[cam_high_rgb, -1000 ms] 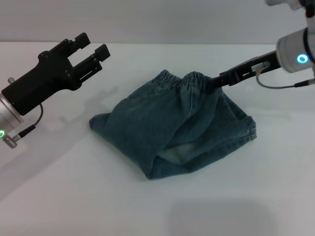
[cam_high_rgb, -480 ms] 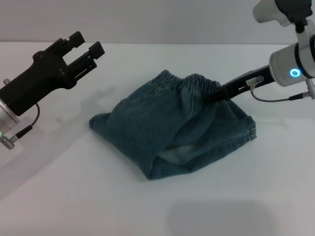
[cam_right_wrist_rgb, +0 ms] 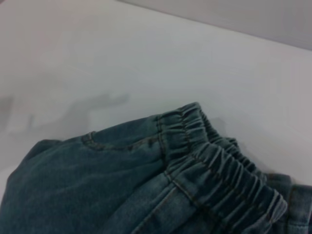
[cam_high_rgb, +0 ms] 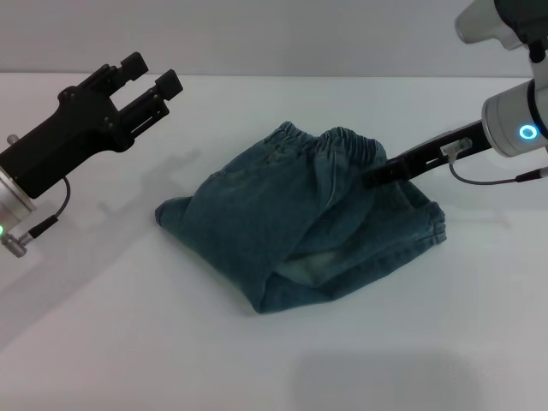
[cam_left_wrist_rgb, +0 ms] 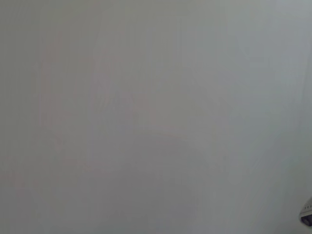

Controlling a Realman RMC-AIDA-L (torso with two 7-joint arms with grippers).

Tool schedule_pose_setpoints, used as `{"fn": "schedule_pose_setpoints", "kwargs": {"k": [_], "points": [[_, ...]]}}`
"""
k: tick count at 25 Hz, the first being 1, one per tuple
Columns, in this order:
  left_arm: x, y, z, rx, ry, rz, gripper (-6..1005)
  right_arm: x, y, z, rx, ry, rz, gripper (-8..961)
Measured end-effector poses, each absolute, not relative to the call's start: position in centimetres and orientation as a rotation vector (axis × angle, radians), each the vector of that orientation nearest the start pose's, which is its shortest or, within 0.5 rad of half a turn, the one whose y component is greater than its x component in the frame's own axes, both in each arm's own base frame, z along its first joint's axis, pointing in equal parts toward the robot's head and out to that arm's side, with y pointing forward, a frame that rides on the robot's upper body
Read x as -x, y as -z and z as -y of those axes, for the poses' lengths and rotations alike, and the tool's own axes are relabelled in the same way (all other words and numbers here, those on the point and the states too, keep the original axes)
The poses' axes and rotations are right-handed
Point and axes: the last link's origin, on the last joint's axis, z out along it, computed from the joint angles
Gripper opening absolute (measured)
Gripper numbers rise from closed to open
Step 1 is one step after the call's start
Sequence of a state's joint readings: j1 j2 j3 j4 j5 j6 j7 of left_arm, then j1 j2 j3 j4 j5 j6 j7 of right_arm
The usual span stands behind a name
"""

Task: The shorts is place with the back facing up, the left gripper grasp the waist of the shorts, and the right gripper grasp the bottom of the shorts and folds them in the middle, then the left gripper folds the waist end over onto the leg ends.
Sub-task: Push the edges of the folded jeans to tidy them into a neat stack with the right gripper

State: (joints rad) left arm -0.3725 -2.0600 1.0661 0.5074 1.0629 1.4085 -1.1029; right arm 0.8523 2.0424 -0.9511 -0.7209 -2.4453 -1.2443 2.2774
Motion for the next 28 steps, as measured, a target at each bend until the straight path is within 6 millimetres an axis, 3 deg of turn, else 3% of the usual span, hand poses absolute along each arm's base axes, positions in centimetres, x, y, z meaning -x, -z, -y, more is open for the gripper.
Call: {"fn": "schedule_pose_setpoints", "kwargs": {"k": [10,18,28], "points": [[26.4,-1.8,-32.9,2.155,1.207,0.583,685,-20.6,1.9,-42.5,2.509,-0.013,-1.129,544],[26.5,-1.8,-32.8,2.154,1.207,0.586,685,-19.6,2.1,-42.6,2.525,-0.093,-1.137,544],[26.5,-1.9,-32.8,2.156,1.211,0.583,685,-20.2,2.5,-42.2,2.524,-0.085,-1.163,545]]}}
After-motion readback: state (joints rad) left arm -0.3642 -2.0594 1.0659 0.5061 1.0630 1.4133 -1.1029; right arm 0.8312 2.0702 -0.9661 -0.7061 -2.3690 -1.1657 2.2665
